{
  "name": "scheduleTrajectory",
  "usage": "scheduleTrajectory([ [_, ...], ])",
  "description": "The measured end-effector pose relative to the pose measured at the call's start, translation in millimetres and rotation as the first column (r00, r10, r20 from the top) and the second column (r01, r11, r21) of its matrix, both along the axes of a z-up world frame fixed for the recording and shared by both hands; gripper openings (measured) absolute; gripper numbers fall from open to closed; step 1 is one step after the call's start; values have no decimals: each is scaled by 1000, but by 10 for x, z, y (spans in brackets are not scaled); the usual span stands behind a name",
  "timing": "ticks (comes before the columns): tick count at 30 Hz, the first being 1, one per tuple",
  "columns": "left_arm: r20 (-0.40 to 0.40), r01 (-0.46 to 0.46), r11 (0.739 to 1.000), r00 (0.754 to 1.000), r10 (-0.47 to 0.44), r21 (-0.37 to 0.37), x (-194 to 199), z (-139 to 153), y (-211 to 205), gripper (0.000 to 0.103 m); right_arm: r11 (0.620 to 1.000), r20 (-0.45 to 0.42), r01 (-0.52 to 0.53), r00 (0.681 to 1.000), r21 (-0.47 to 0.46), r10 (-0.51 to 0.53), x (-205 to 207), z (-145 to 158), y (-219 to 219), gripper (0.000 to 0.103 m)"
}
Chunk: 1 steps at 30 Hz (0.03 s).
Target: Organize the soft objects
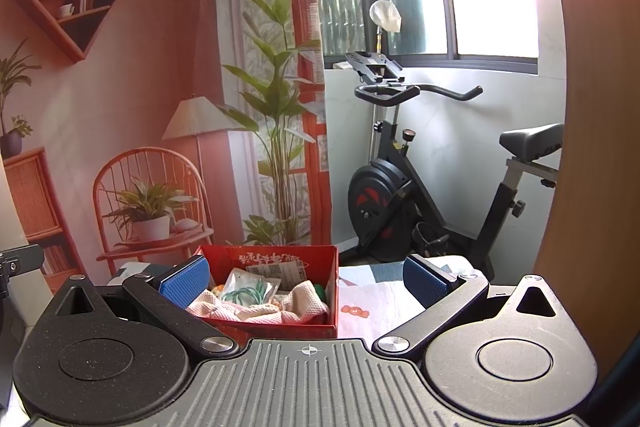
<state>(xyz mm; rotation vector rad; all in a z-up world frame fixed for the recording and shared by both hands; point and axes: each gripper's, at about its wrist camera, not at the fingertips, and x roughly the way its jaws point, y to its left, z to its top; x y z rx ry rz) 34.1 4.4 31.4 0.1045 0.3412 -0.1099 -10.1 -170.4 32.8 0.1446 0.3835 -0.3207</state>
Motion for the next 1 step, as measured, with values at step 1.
scheduleTrajectory([
  [1,-3,0,1000,1000,0,0,4,-1,-3,103,1000,0,0,1000,0,0,-2,-5,1,103],
])
